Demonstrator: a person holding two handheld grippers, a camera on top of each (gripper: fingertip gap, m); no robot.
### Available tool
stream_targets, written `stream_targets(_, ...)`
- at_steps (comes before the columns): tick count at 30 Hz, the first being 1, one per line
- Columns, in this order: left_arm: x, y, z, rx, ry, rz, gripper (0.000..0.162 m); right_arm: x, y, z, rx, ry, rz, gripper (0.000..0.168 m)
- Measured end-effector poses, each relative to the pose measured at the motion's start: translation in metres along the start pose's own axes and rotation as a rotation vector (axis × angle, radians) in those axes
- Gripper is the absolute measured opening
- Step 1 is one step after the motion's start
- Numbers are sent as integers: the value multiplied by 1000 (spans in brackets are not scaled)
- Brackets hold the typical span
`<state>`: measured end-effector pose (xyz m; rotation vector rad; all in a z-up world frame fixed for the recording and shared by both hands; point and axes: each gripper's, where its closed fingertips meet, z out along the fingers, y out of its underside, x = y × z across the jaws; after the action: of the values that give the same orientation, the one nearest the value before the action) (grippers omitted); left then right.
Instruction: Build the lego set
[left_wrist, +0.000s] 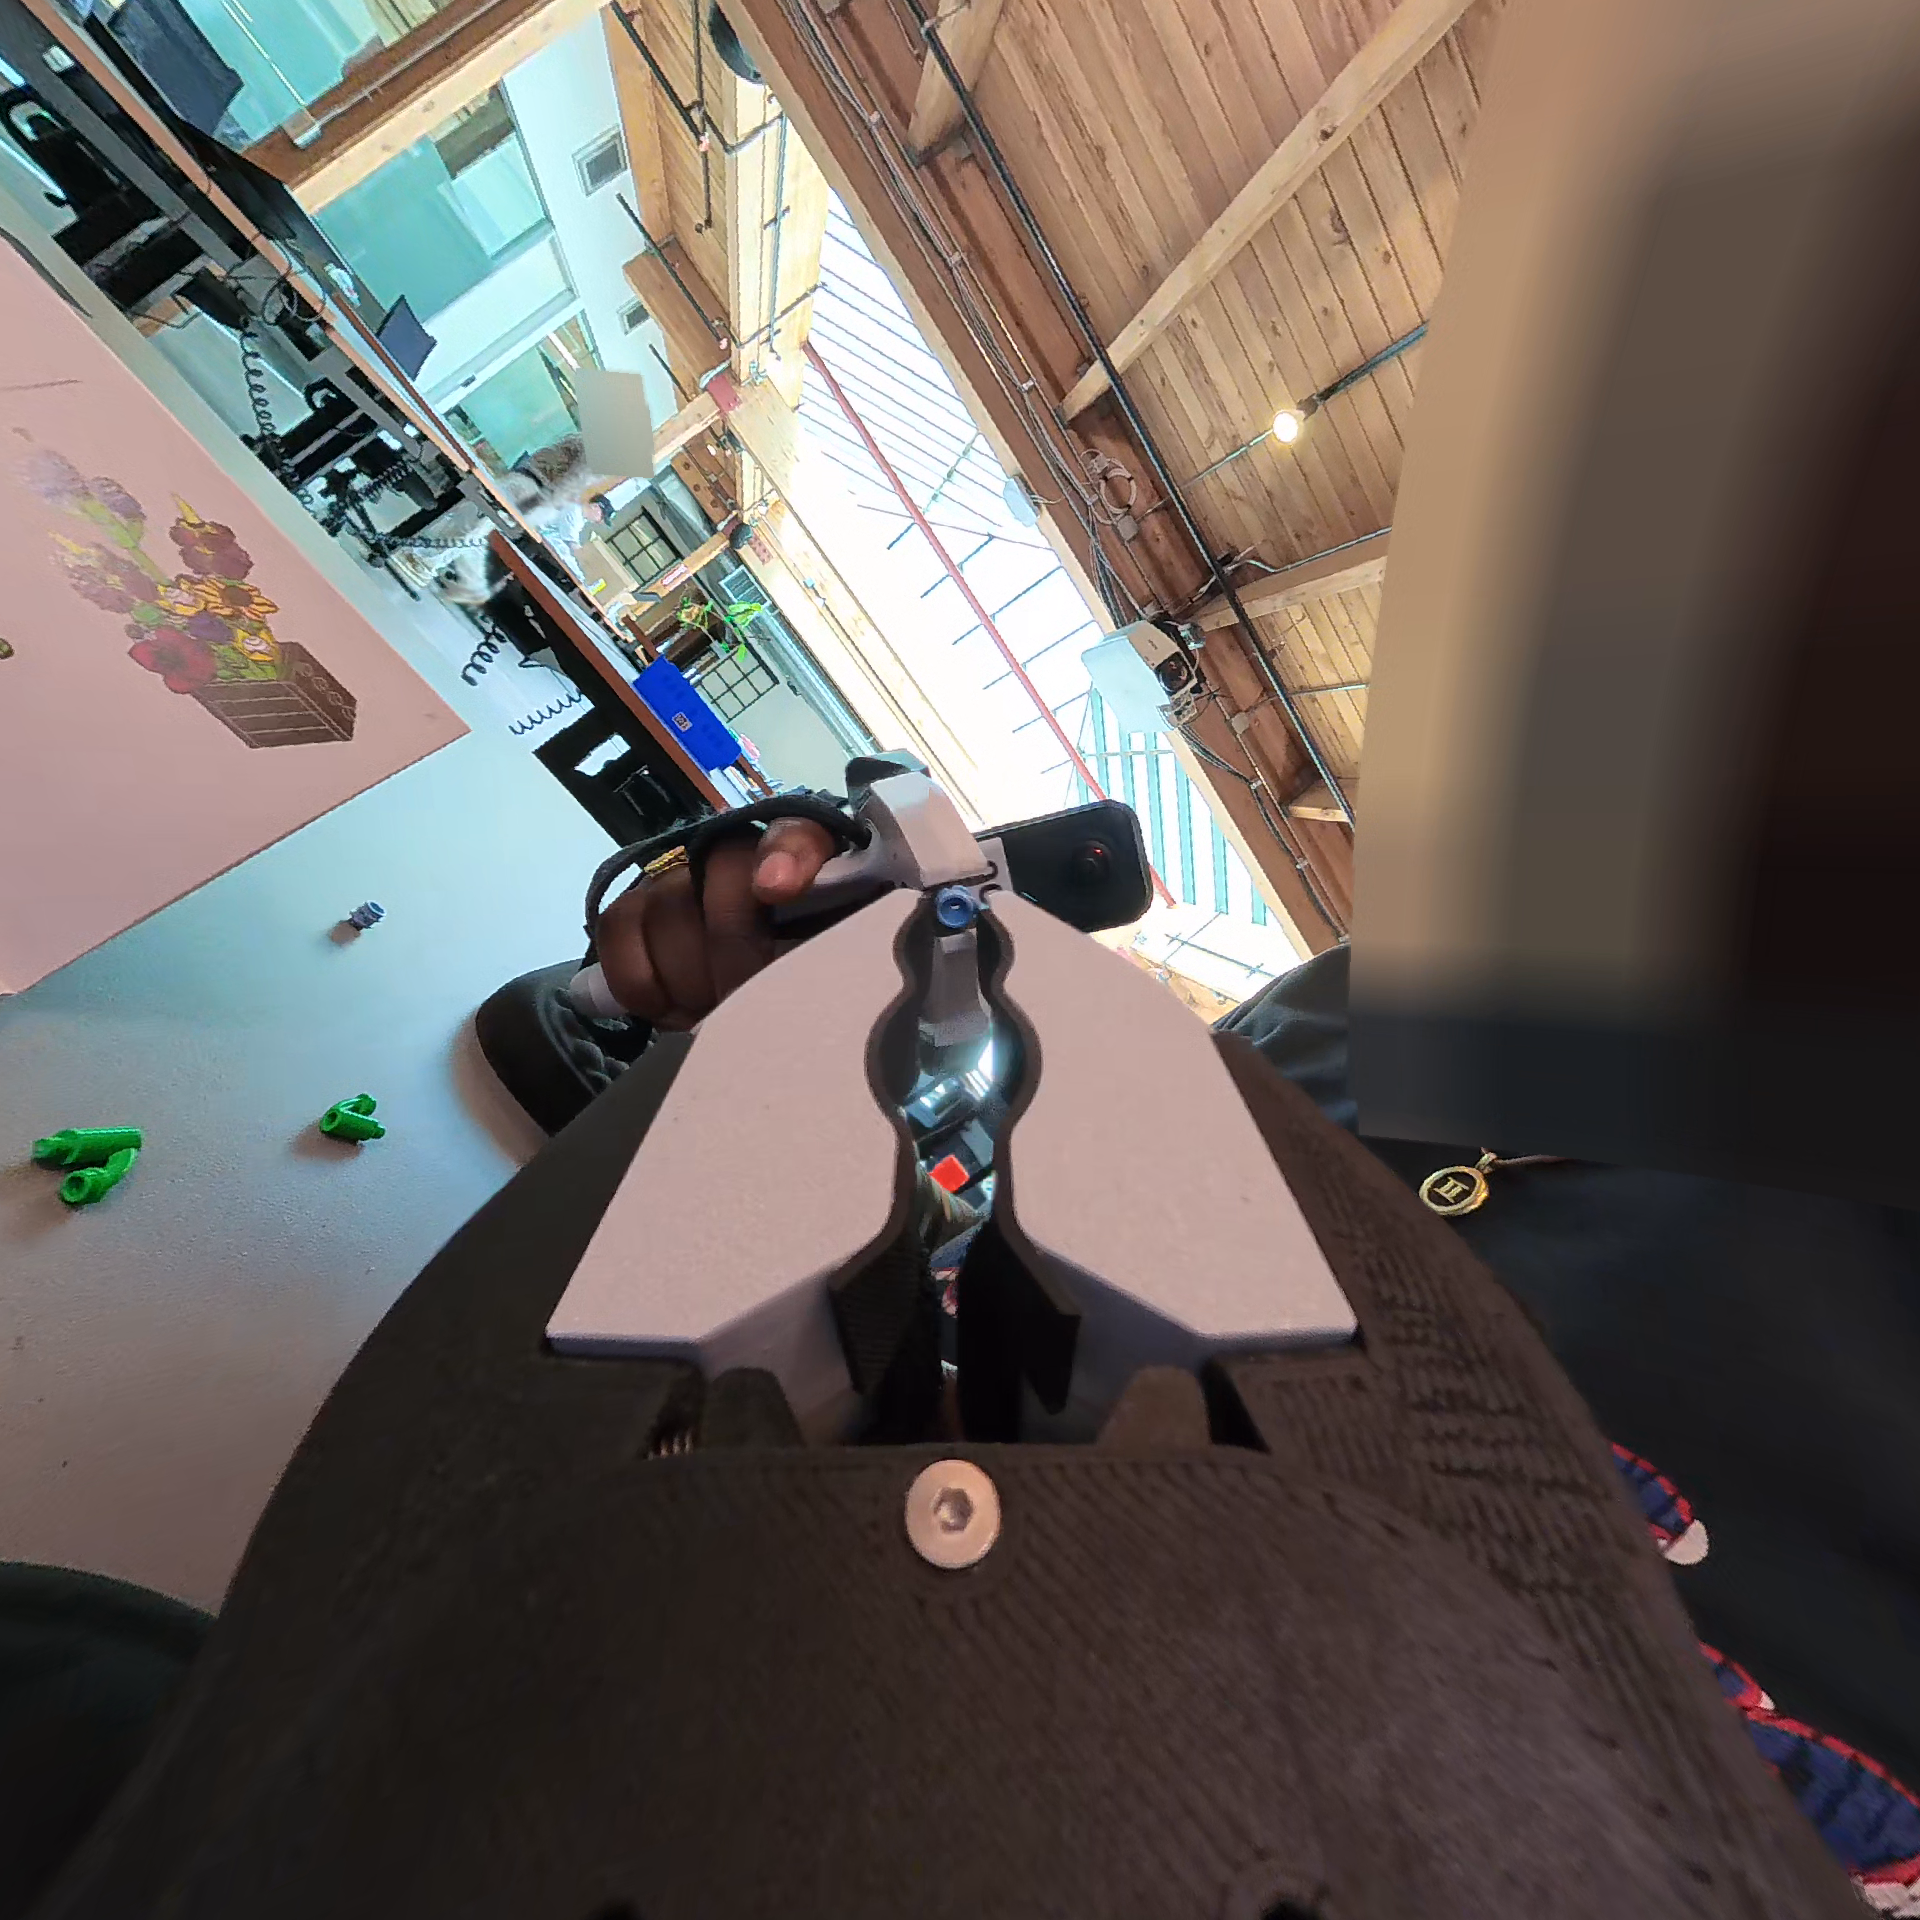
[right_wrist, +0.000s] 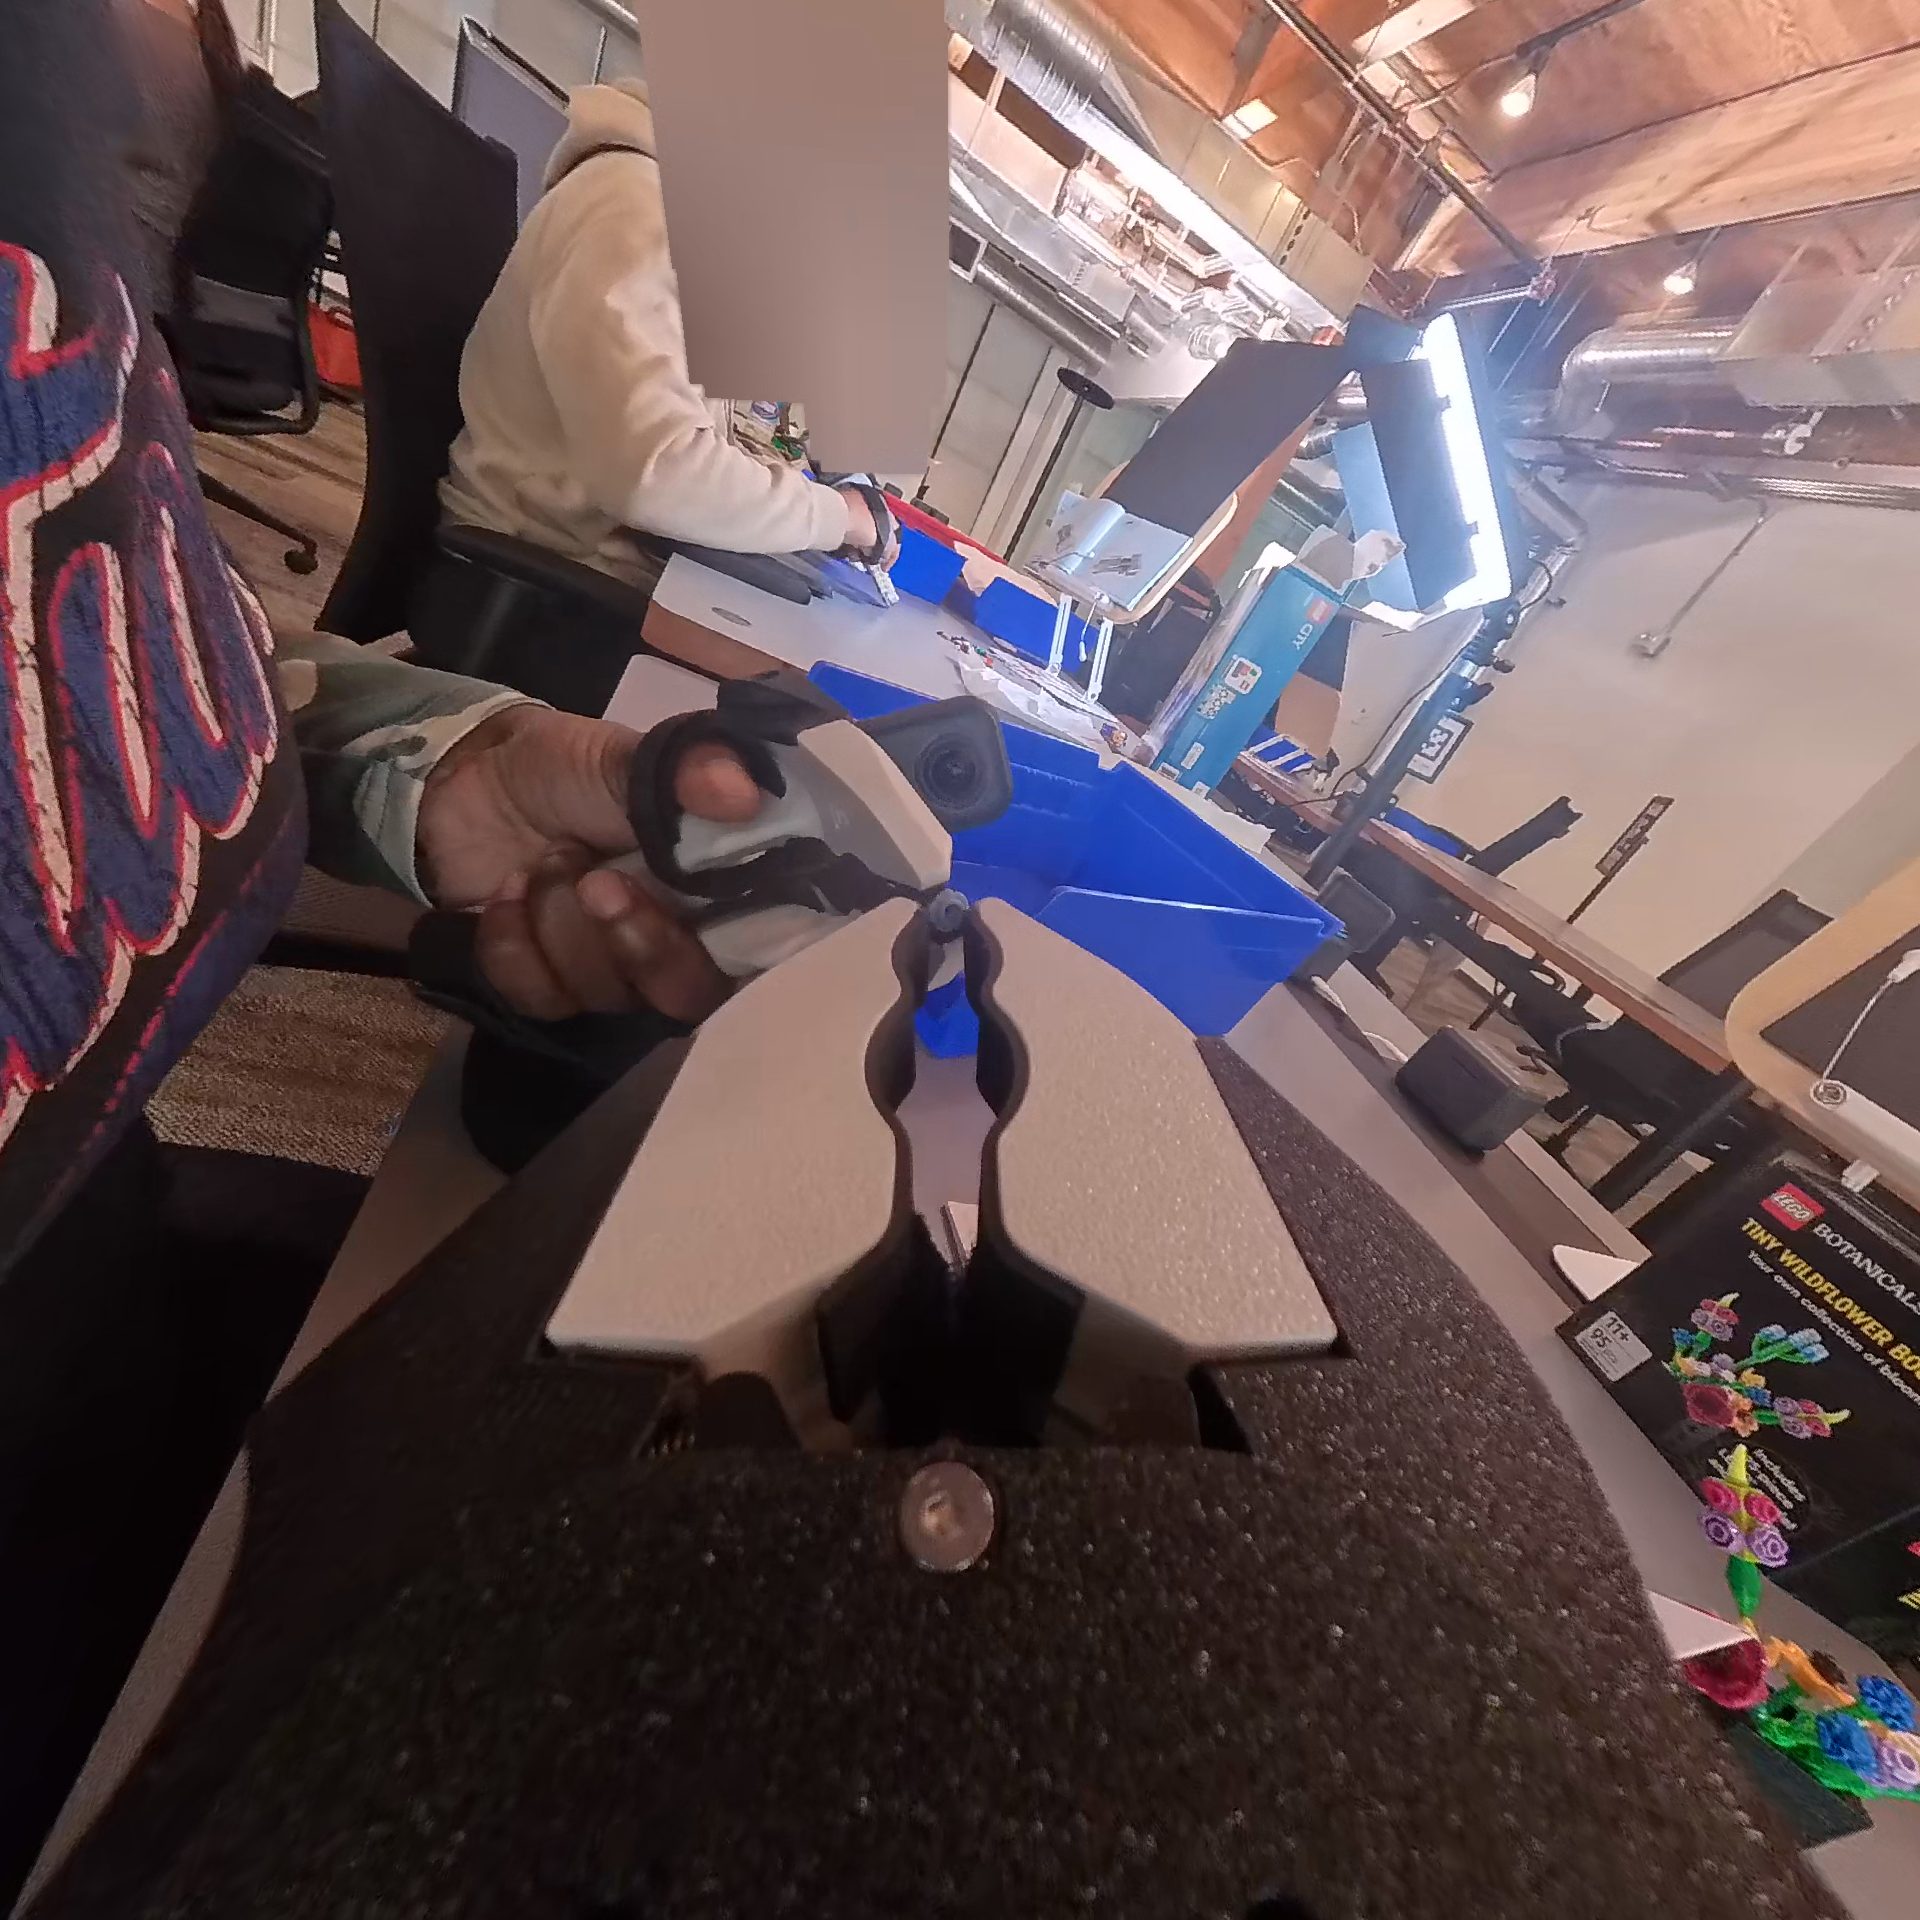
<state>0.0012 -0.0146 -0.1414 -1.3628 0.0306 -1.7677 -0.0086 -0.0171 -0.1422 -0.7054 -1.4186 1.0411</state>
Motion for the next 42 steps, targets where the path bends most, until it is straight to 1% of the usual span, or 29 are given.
stream_targets(12,4,0,1,-12,57,-28,8,0,-4,-1,40,-19,26,6)
stream_targets(16,2,1,0,-9,47,-20,7,0,-2,-2,20,-13,8,6)
stream_targets(21,-3,6,-3,-39,-11,47,7,-4,5,-4,-42,-17,-49,6)
stream_targets(30,-7,6,-4,-63,-46,112,6,-3,9,-4,-74,-34,-73,6)
stream_targets(35,-8,7,-5,-77,-76,180,6,-3,11,-4,-91,-51,-74,6)
stream_targets(37,-8,7,-6,-77,-76,189,6,-4,11,-3,-92,-56,-61,6)
stream_targets(39,-8,7,-7,-72,-76,186,6,-4,13,-4,-107,-79,-8,7)
stream_targets(42,-10,-2,-15,-45,-106,221,6,-6,29,-18,-214,-201,197,16)
